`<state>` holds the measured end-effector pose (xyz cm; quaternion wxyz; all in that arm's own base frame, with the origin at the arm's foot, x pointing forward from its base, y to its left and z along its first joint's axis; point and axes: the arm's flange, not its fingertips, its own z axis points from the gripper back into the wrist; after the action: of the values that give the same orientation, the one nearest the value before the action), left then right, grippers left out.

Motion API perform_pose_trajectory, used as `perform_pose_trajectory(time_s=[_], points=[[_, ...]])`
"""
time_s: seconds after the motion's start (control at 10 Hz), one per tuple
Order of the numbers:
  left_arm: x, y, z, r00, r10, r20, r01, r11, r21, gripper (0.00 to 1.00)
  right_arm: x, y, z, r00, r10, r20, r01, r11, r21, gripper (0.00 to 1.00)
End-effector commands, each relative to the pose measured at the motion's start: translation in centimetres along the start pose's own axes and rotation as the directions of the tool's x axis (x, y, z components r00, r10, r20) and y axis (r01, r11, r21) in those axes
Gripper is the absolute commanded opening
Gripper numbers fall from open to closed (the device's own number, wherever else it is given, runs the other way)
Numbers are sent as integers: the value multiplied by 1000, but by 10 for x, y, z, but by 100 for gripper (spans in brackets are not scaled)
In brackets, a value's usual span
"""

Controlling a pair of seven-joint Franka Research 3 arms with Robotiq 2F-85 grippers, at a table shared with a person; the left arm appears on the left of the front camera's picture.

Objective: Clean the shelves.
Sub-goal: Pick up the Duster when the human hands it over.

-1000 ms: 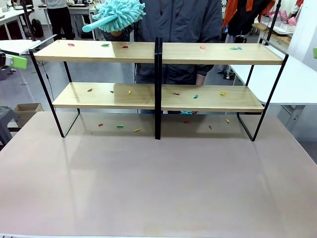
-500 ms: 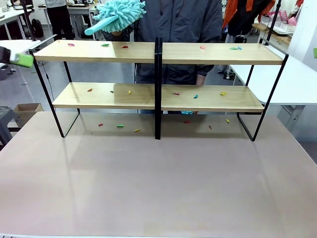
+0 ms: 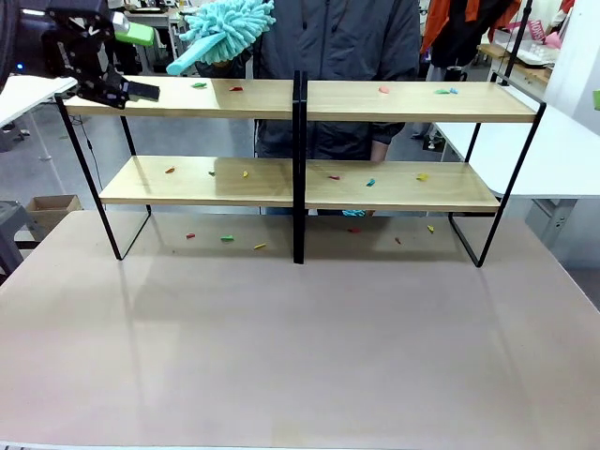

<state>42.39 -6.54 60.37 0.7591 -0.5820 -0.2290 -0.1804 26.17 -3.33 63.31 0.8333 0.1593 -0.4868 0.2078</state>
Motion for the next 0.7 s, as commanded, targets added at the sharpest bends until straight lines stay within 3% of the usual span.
perform_pose_trajectory(time_s=[0.0, 0.2, 0.3, 0.6], points=[[-1, -3, -9, 999, -34, -29, 33, 998, -53, 100, 0, 0, 0, 1000, -1, 3, 1, 1000, 2, 100], [19, 9, -30, 998, 66, -9, -67, 988, -137, 100, 0, 0, 0, 1000, -1, 3, 1, 1000, 2, 100], [31, 19, -40, 996, 93, 11, -91, 989, -114, 100, 0, 0, 0, 1000, -1, 3, 1, 1000, 2, 100], [50, 56, -63, 966, 246, 81, -228, 955, -190, 100, 0, 0, 0, 1000, -1, 3, 1, 1000, 2, 100]])
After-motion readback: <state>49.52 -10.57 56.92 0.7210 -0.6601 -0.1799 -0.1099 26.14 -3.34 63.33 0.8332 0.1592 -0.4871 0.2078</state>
